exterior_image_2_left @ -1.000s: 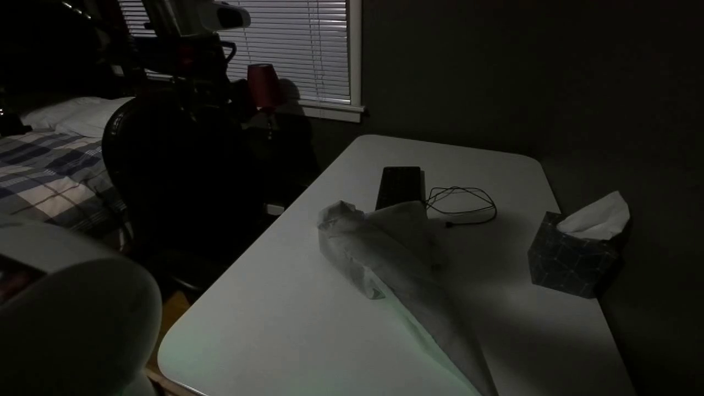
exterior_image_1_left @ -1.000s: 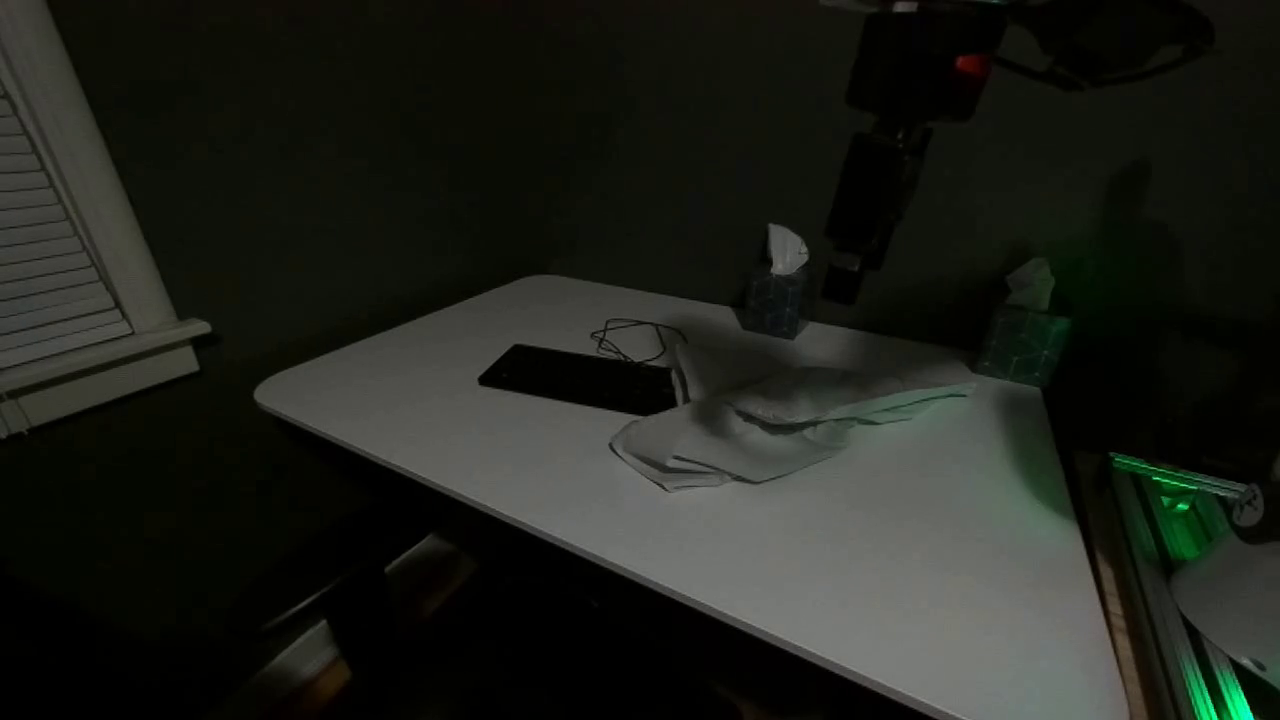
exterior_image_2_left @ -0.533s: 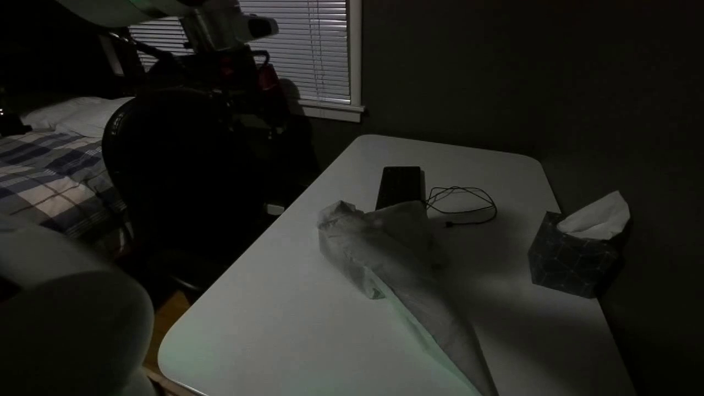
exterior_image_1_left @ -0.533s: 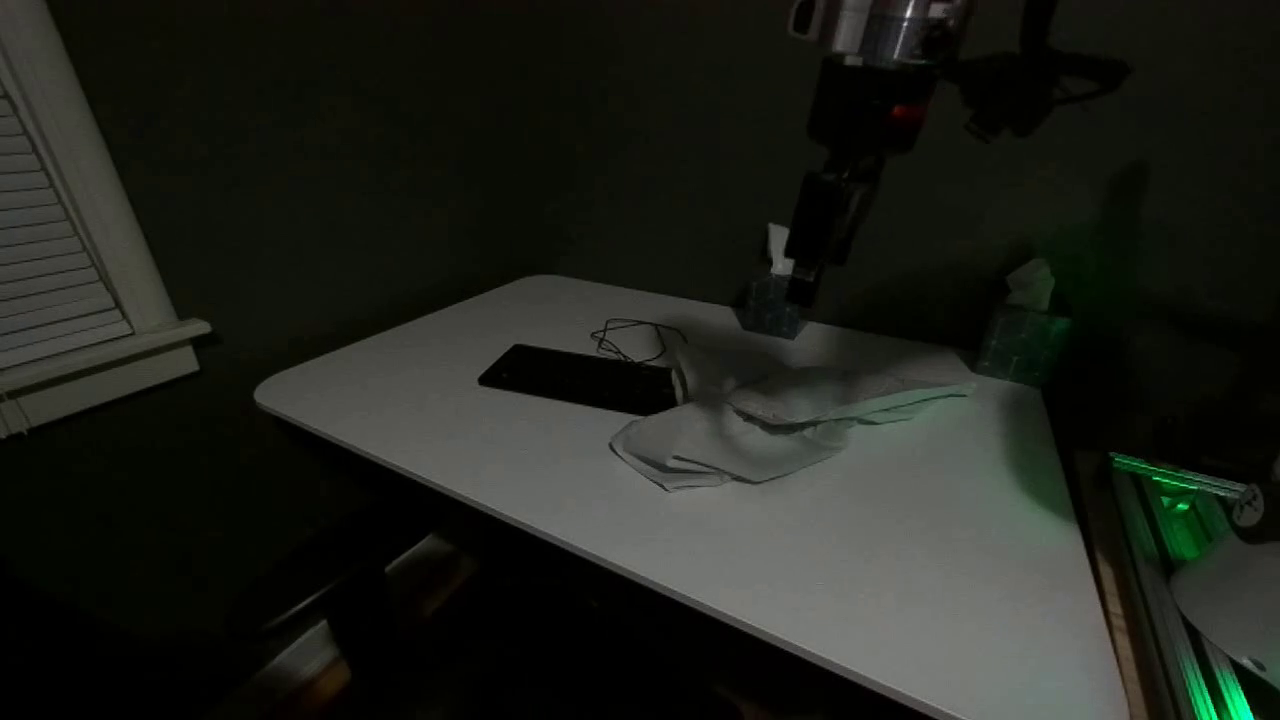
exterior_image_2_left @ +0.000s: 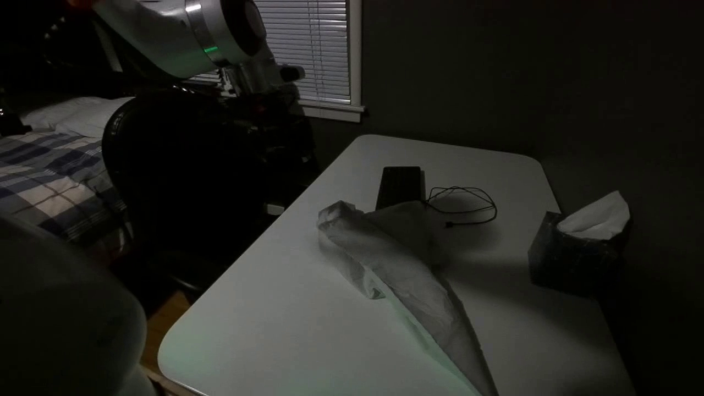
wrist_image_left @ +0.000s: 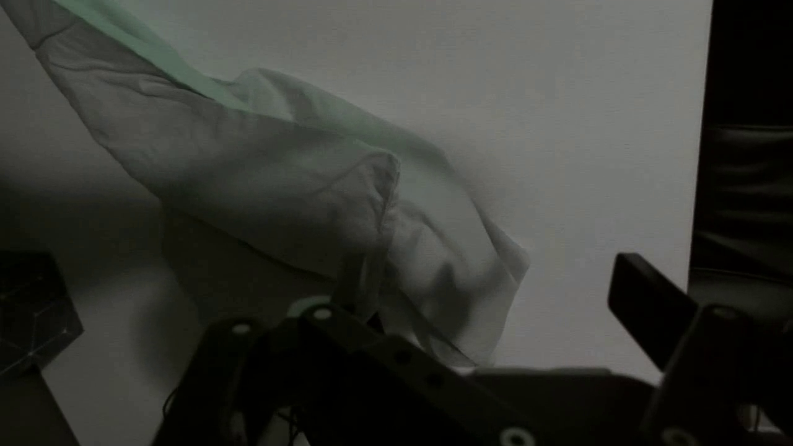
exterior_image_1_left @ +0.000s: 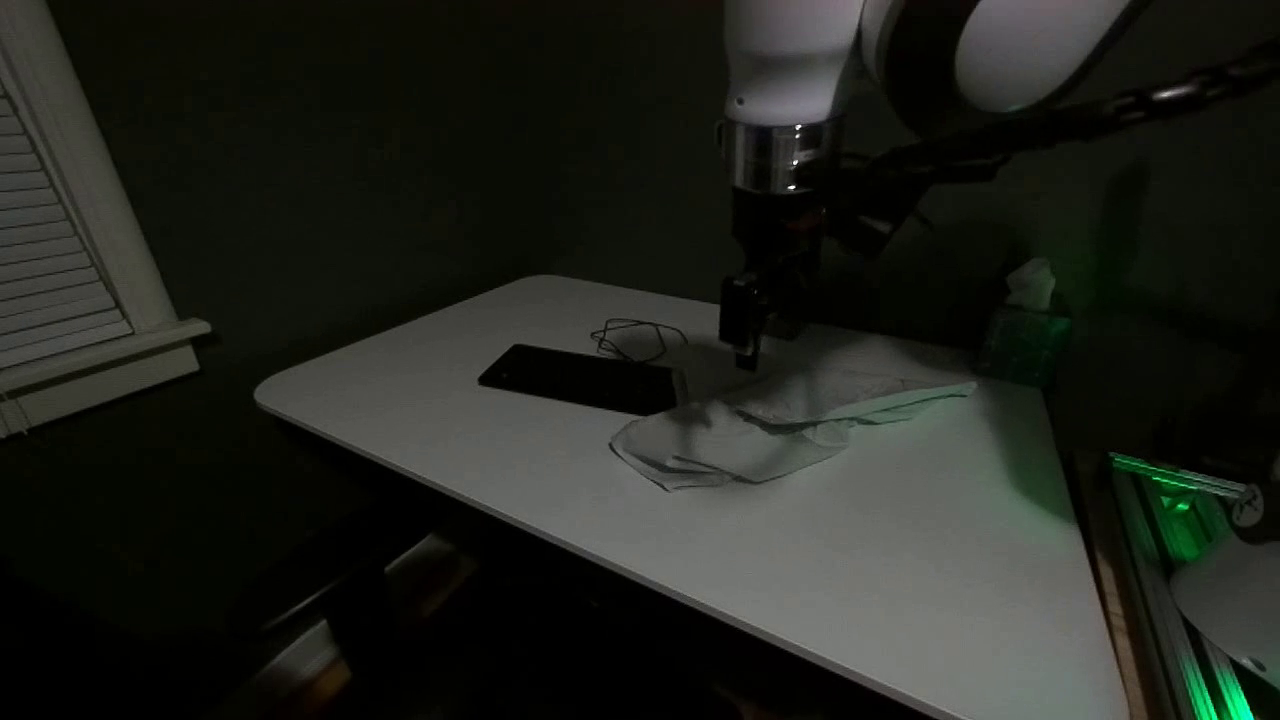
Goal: Spread out the towel a bit.
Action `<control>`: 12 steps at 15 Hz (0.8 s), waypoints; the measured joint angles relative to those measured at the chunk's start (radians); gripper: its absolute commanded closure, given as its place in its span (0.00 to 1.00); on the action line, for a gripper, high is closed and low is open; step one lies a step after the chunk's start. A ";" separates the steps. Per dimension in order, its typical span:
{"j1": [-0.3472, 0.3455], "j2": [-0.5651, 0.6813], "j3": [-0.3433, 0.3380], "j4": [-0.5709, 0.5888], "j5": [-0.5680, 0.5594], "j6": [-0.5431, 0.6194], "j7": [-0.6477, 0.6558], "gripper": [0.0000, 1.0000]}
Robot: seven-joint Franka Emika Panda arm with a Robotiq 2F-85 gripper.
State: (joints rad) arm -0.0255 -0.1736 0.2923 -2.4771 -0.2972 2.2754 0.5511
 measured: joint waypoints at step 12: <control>0.082 0.369 -0.182 0.189 -0.166 -0.067 0.227 0.50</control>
State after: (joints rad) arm 0.0569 0.1959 0.1102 -2.2883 -0.4636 2.2086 0.7782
